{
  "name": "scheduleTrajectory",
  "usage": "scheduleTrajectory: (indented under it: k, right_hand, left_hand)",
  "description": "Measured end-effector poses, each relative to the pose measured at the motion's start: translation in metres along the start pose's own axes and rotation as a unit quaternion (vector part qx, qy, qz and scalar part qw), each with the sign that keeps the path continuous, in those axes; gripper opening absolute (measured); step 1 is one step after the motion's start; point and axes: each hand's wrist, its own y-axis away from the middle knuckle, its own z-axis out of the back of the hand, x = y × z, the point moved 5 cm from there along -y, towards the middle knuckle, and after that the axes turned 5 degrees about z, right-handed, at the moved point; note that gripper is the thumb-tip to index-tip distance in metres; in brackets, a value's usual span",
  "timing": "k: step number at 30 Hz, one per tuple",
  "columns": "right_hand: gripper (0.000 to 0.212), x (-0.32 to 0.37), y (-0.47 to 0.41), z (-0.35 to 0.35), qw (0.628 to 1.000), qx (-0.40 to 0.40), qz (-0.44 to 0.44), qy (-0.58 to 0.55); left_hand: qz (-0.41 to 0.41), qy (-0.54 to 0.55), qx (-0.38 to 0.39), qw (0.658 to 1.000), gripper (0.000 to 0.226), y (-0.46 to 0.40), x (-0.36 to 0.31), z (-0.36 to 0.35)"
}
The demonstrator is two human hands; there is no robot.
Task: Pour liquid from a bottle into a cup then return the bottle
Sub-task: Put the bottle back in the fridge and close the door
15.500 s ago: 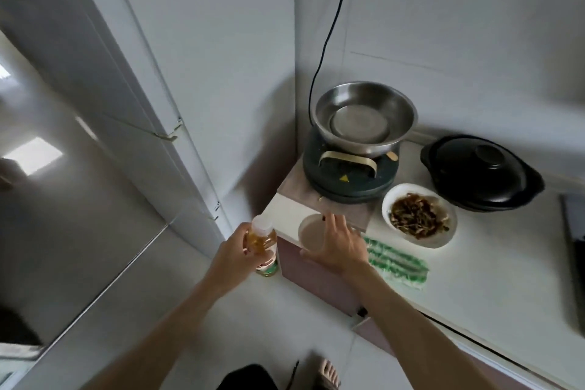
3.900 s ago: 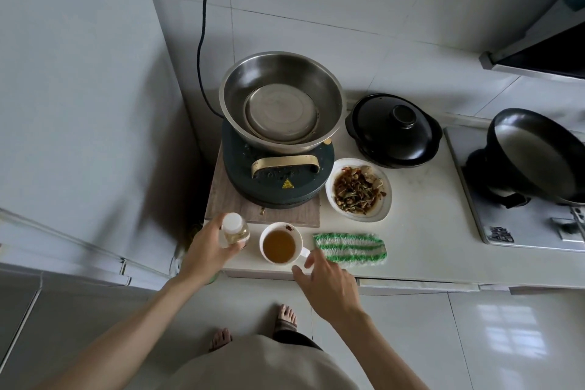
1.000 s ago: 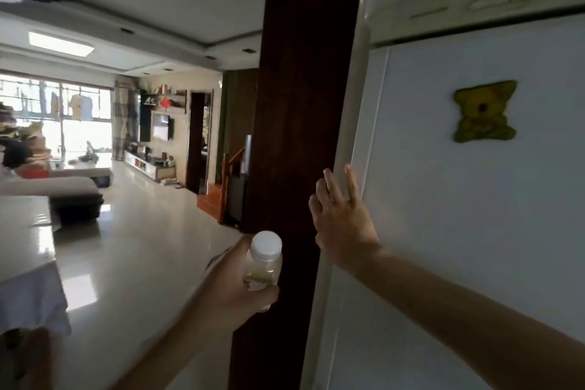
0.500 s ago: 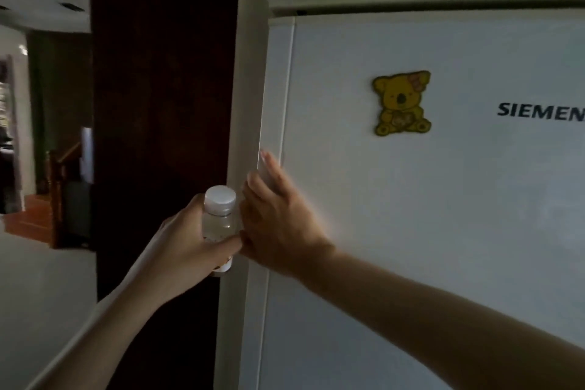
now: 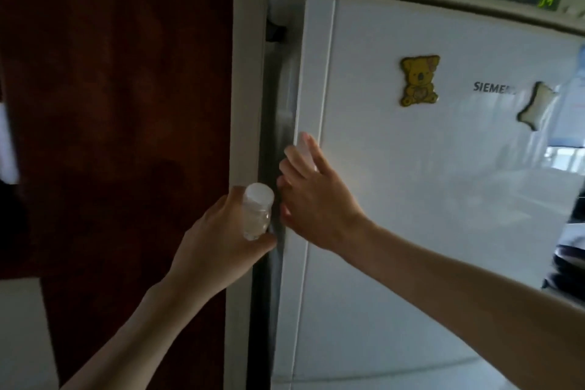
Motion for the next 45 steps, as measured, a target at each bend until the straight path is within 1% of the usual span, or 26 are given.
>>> scheduleTrajectory:
  k: [2,5,8,11,14,16,19,21,26,30,35,36,39,41,43,45]
  right_hand:
    - [0.041,0.004,-0.001,0.004,0.999,0.036,-0.007,0.026]
    - [0.044,0.008,-0.002,0.011,0.997,0.059,-0.021,0.052]
    - [0.043,0.010,-0.004,0.013,0.996,0.053,-0.045,0.060]
    - [0.042,0.014,-0.012,0.018,0.995,0.065,-0.057,0.059]
    - [0.031,0.015,-0.013,0.019,0.995,0.057,-0.047,0.064]
    - [0.028,0.011,-0.011,0.021,0.995,0.054,-0.043,0.068]
    - [0.032,0.014,-0.013,0.022,0.995,0.052,-0.058,0.061]
    - [0.034,0.019,-0.017,0.019,0.995,0.052,-0.068,0.050]
    - [0.026,0.022,-0.017,0.004,0.996,0.076,-0.052,0.022]
    - [0.027,0.022,-0.015,-0.001,0.996,0.072,-0.037,0.042]
    - [0.020,0.023,-0.008,0.004,0.998,0.047,-0.036,-0.005]
    - [0.019,0.025,-0.008,0.006,0.998,0.052,-0.039,-0.002]
    - [0.020,0.030,-0.010,0.010,0.989,0.128,-0.054,0.052]
    - [0.023,0.031,0.001,0.019,0.982,0.158,-0.066,0.075]
    - [0.024,0.032,0.019,0.035,0.983,0.153,-0.072,0.073]
    - [0.023,0.032,0.043,0.059,0.987,0.127,-0.075,0.060]
  left_hand:
    - [0.005,0.027,0.019,0.999,0.056,0.010,0.005,0.000]
    - [-0.024,0.048,0.041,0.998,0.060,0.021,0.010,-0.002]
    - [-0.044,0.074,0.053,0.995,0.063,0.025,0.013,0.001]
    - [-0.059,0.109,0.059,0.991,0.064,0.030,0.021,0.012]
    - [-0.080,0.126,0.062,0.987,0.061,0.030,0.033,0.025]
    - [-0.093,0.138,0.067,0.984,0.060,0.032,0.036,0.031]
    - [-0.101,0.147,0.075,0.981,0.062,0.032,0.047,0.032]
    - [-0.099,0.155,0.078,0.980,0.064,0.028,0.058,0.029]
    - [-0.083,0.195,0.081,0.974,0.060,0.007,0.059,0.025]
    - [-0.078,0.202,0.103,0.971,0.061,0.000,0.046,0.013]
    - [-0.061,0.201,0.132,0.969,0.060,0.000,0.036,0.002]
    - [-0.054,0.199,0.134,0.969,0.060,0.001,0.034,0.000]
    - [-0.046,0.203,0.135,0.969,0.058,0.006,0.030,0.000]
    - [-0.048,0.205,0.139,0.968,0.058,0.011,0.027,0.002]
    - [-0.046,0.209,0.139,0.967,0.055,0.015,0.030,0.004]
    - [-0.050,0.217,0.135,0.965,0.047,0.019,0.030,0.004]
